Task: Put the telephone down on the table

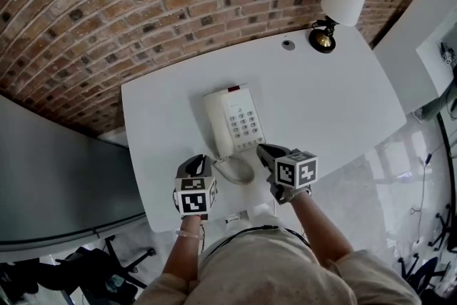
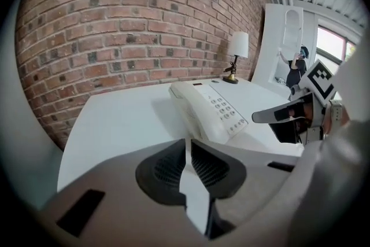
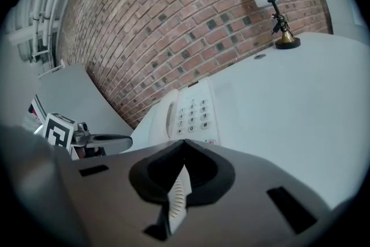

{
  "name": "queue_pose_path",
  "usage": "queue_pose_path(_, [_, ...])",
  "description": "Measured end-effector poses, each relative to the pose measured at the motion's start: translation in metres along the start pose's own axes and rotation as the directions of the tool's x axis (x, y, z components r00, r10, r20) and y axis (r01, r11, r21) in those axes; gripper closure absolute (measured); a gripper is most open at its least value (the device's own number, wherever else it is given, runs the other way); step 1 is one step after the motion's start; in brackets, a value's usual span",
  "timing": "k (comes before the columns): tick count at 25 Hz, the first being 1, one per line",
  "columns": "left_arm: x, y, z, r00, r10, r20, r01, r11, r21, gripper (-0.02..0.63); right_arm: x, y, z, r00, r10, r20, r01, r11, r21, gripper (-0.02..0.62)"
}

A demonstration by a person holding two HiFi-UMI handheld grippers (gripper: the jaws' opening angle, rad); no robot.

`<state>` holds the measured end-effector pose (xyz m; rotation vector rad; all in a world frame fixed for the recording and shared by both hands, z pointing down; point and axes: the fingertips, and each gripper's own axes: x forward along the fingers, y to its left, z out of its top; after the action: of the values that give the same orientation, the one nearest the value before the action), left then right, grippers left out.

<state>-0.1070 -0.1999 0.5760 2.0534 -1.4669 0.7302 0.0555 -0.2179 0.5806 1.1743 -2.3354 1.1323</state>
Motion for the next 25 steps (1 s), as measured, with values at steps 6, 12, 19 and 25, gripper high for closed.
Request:
queue_pose_path(6, [-0.015, 0.023, 0.016, 0.994, 0.073, 0.088, -0.071, 0.997, -0.027, 0.600, -0.018, 0.003, 0.028, 0.992, -0.011, 0.124, 0.026, 0.992, -0.127, 0.591])
queue_pose_path(12, [-0.034, 0.041, 0.038, 0.974, 0.117, 0.195, -0.112, 0.993, -0.037, 0.600, -0.035, 0.009, 0.056, 0.976, -0.021, 0.217, 0.075, 0.967, -0.245, 0.591])
queue_pose_path(19, [-0.057, 0.054, 0.062, 0.940, 0.148, 0.308, -0.135, 0.989, -0.063, 0.601, -0.055, 0.015, 0.084, 0.950, -0.020, 0.313, 0.121, 0.944, -0.307, 0.591])
queue_pose_path(25, [-0.074, 0.060, 0.081, 0.912, 0.166, 0.376, -0.149, 0.986, -0.074, 0.601, -0.069, 0.023, 0.106, 0.928, -0.011, 0.373, 0.150, 0.926, -0.346, 0.591])
